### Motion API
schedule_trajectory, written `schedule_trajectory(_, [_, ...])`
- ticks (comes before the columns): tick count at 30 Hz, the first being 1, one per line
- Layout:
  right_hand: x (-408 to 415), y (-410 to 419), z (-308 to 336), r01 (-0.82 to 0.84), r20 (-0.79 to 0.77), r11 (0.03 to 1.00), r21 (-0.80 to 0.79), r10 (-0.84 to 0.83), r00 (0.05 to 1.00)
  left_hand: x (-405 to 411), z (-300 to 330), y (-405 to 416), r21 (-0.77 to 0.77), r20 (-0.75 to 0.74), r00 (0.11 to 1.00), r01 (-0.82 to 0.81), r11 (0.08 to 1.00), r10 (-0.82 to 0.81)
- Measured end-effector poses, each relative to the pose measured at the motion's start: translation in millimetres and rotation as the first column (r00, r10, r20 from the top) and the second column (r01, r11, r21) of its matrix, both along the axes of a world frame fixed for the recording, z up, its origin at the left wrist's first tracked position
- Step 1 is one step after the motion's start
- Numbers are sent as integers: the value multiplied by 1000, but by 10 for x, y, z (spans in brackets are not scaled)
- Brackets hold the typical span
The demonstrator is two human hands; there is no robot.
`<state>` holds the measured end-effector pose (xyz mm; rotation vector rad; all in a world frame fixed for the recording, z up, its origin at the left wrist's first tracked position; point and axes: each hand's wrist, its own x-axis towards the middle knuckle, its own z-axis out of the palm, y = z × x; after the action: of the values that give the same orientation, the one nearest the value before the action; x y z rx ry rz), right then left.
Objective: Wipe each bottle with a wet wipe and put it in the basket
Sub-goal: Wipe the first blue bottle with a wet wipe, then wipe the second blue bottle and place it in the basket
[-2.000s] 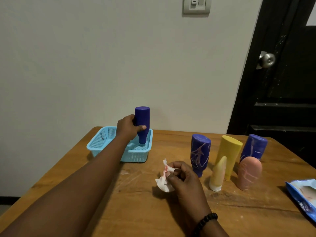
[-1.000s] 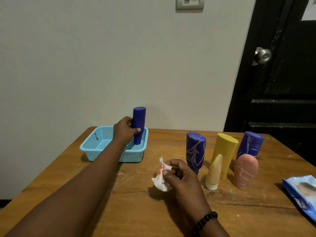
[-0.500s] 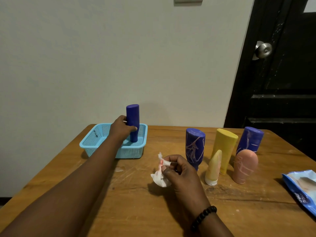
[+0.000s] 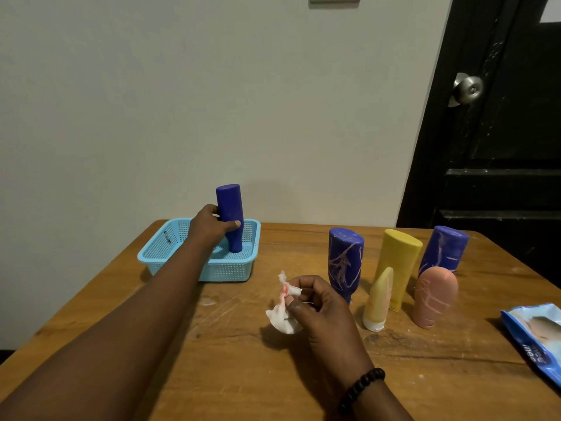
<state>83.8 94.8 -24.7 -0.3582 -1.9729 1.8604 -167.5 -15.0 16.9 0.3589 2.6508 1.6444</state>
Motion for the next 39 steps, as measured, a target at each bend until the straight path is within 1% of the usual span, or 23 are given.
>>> schedule_trajectory(6, [24,-1,13,-20,-26,999,-27,19,999,-52,-1,-44,-12,31,999,-36,999,37])
schedule_trajectory(8, [22,-6,27,-14,-18,1000,-12,13,1000,-9,36,-55,-20,-17,994,-105,994,105])
schedule_trajectory(10, [16,-8,39,1,-10,1000,24,-1,1000,130,85,-66,32,-165,956,-240,970,242])
schedule_trajectory(12, [25,-15,78,0,-12,999,49,0,1000,357,110,-82,170,-364,848,-347,922,386])
schedule_trajectory(13, [40,-19,116,-4,-18,998,60,5,1000,490,110,-86,232,-446,794,-344,910,414])
schedule_trajectory(14, [58,-24,157,-2,-25,998,70,3,1000,632,104,-88,269,-500,767,-303,914,402])
schedule_trajectory(15, [84,-27,205,5,-34,997,72,-3,999,775,90,-85,282,-530,768,-241,929,360])
schedule_trajectory(17, [162,-26,301,42,-73,998,43,-39,997,1045,41,-74,260,-555,801,-93,961,227])
schedule_trajectory(20, [329,9,428,119,-175,992,-42,-124,977,1336,-52,-20,137,-582,813,109,985,-9])
schedule_trajectory(23, [501,60,521,159,-233,984,-83,-174,957,1524,-93,83,65,-512,840,245,967,-178])
schedule_trajectory(26, [653,132,544,223,-244,968,-117,-245,938,1670,-112,199,-60,-420,823,394,917,-381])
schedule_trajectory(28, [752,188,524,275,-243,949,-152,-306,921,1723,-139,275,-152,-297,784,526,837,-546])
schedule_trajectory(29, [800,216,510,296,-236,940,-172,-331,913,1732,-158,317,-172,-239,762,577,798,-602])
schedule_trajectory(31, [895,265,489,334,-219,921,-202,-375,901,1740,-193,410,-142,-174,750,623,770,-638])
schedule_trajectory(34, [1030,336,448,363,-218,899,-245,-416,883,1771,-175,573,-2,-115,775,625,780,-621])
schedule_trajectory(36, [1112,364,436,377,-220,892,-251,-431,875,1784,-131,665,71,-100,791,610,789,-603])
schedule_trajectory(39, [1203,402,432,387,-230,887,-250,-443,866,1732,-111,729,126,-113,812,583,803,-572])
